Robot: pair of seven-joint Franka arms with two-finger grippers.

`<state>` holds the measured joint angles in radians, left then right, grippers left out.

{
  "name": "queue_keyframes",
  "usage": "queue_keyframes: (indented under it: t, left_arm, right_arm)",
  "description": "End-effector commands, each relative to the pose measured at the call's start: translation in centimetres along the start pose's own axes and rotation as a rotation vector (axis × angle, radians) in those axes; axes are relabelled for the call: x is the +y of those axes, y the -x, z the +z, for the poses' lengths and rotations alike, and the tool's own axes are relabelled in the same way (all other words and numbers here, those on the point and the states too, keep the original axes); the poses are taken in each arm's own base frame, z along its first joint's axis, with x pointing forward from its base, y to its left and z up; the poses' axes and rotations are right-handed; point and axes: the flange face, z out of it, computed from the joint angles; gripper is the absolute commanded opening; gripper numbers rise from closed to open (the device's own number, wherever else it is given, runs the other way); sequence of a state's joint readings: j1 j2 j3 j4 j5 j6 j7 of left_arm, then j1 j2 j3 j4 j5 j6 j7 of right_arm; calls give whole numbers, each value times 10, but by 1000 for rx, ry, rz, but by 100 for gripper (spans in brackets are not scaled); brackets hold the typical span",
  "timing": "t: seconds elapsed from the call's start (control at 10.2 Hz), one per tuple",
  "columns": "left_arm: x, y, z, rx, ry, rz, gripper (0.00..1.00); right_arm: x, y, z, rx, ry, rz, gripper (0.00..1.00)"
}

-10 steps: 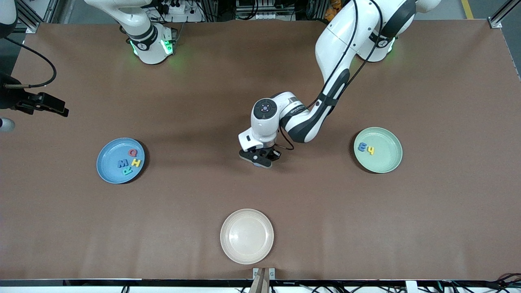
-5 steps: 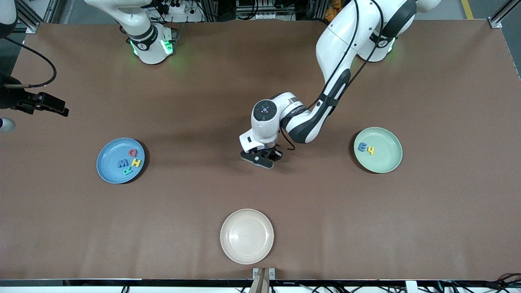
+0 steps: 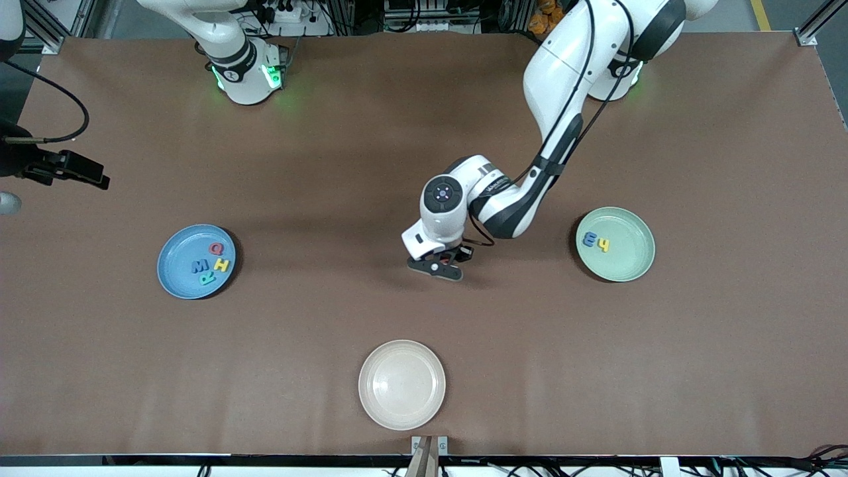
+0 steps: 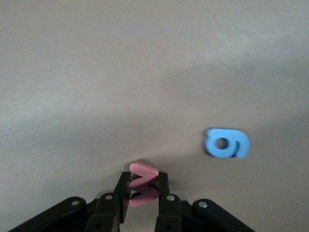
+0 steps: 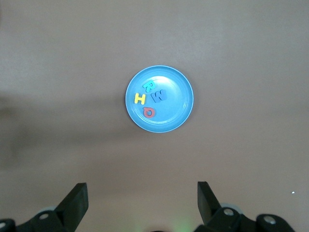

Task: Sort uppercase to blue plate, lowercase to green plate
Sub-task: 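Carry the pink w with the left gripper to the green plate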

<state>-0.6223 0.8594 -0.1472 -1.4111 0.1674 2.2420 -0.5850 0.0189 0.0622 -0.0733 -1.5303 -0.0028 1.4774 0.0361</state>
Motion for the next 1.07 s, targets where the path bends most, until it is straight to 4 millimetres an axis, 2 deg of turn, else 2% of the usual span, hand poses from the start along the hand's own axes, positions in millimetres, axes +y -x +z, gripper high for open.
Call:
queue_keyframes:
  t: [0.0,0.1,0.2,0.39,0.49,0.59,0.88,0.98]
  left_arm:
    - [-56,-21,-33,-87,68,-295,0]
    - [-86,-31,-43,-122,86,-531,0]
    - [-89,-29,-46,-125,50,-557,0]
    - [-116,-30,-56,-119,-40,-494,0]
    - [-148,-38,-73,-119,-39,-494,0]
    - [-178,-36,-88,-128,-44,-480,0]
    - [-250,-17,-102,-151,-47,-430,0]
    - [-261,-7,-102,-154,-48,-415,0]
  right_arm:
    - [1,6,-1,-6,-7,18,100]
    - [1,6,-1,-6,-7,18,100]
    - [1,7,-1,-8,-7,18,100]
    - [1,7,-1,-8,-7,18,100]
    - [1,7,-1,-8,-7,18,100]
    - [1,7,-1,-8,-7,18,100]
    - [1,7,-1,-8,-7,18,100]
    - [1,7,-1,-8,-7,18,100]
